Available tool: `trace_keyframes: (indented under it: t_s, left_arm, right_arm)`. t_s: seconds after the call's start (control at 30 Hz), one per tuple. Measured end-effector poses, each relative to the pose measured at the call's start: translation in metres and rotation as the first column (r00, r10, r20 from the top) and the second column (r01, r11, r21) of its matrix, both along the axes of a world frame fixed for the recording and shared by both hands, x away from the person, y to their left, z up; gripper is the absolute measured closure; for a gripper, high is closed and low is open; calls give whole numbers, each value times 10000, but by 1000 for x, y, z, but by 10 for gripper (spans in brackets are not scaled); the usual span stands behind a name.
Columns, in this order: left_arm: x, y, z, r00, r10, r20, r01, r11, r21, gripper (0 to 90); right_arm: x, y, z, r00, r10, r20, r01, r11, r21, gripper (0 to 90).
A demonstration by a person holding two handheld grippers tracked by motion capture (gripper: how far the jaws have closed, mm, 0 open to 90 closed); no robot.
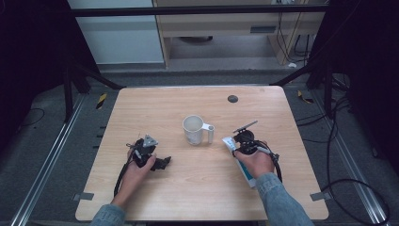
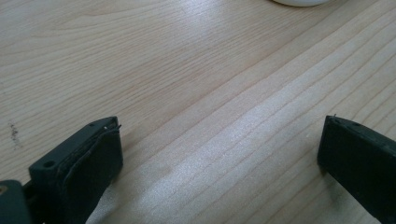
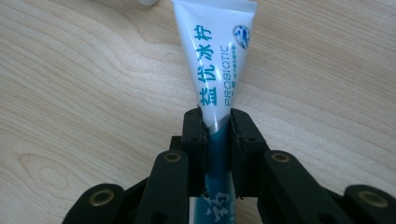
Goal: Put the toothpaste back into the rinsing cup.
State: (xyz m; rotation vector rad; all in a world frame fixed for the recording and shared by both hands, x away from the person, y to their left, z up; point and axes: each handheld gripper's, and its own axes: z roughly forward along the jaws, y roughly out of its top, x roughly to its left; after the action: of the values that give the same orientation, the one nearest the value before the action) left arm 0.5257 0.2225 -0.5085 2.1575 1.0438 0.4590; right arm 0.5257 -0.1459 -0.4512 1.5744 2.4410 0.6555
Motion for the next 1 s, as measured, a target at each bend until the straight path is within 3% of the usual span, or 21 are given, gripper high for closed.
trace_keyframes:
  t_s: [0.57, 1.0]
  left_arm:
    - [0, 0, 0, 10000, -12, 6, 12, 10000, 9, 0]
    - [0, 0, 0, 10000, -10, 10, 10, 10000, 2, 0]
  right_arm:
    - [1, -8, 23, 9991, -127, 406, 112, 9992, 386, 783]
    - [2, -5, 50, 9926, -147, 1202, 45, 9964, 843, 784]
